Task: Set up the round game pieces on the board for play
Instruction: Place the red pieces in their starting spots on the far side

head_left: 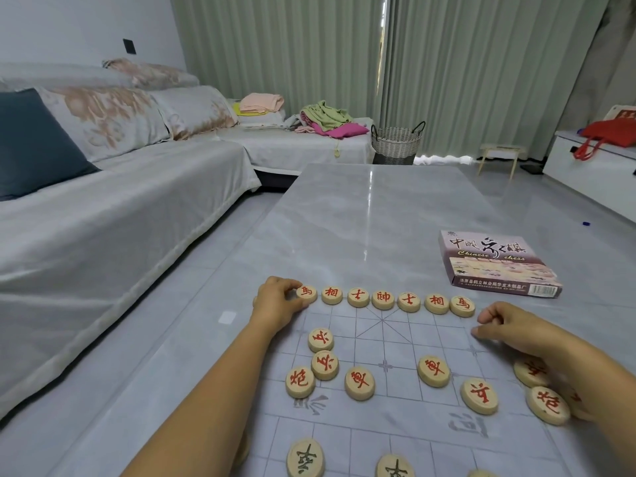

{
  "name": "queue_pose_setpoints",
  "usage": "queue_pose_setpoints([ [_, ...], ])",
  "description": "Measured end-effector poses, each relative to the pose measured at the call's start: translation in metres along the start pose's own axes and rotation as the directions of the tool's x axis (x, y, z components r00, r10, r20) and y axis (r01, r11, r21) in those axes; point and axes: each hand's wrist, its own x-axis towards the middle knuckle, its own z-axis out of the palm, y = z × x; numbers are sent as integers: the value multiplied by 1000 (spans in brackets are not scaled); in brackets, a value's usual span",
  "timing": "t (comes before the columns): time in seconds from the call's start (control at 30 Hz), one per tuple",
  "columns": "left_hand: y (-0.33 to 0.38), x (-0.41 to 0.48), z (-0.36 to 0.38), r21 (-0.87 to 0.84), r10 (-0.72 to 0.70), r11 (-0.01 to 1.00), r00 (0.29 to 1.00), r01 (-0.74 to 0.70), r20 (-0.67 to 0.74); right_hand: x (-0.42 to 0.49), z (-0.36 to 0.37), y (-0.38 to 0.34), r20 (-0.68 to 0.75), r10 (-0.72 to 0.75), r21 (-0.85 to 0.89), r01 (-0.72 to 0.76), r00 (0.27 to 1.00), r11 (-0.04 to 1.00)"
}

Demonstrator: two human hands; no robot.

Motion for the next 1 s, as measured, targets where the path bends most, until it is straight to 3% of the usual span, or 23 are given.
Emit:
queue_pose_setpoints([
  [0.3, 5, 1, 5, 147, -18, 989, 998, 26, -58, 7, 2, 1, -9, 15, -25, -15, 1000, 1000],
  [0.8, 0, 3, 3, 99, -7, 995, 1000, 5, 14, 11, 4, 0, -49, 31, -89, -36, 998, 995],
  [1.0, -3, 3, -1, 96, 3, 995, 999, -7, 39, 3, -2, 6, -28, 38, 113, -35, 999, 993],
])
